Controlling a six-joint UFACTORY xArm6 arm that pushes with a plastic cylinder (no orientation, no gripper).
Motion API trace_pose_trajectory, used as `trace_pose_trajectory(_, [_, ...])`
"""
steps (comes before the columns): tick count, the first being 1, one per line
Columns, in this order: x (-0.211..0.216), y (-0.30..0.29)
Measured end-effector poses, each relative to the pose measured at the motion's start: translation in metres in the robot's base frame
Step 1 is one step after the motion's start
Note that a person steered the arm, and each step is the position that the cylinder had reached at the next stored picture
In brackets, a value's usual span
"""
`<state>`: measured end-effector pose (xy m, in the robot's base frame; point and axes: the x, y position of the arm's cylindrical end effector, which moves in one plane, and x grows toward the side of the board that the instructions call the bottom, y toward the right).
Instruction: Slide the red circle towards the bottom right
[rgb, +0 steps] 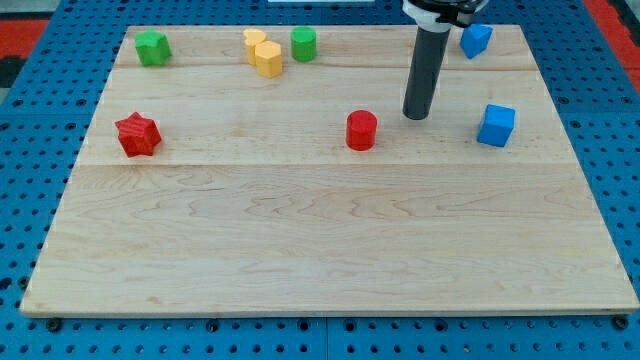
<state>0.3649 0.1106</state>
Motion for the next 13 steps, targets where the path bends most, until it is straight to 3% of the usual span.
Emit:
trace_pose_trajectory(1, [-0.003, -0.079])
trace_pose_trajectory(2, [-0.003, -0.089])
trace_pose_trajectory(6, [0.016, -0.085])
trace_pose_trajectory(9, [0.058, -0.081])
trace_pose_trajectory(12, [0.049, -0.076])
trace_pose_trajectory(13, [0.064, -0.068])
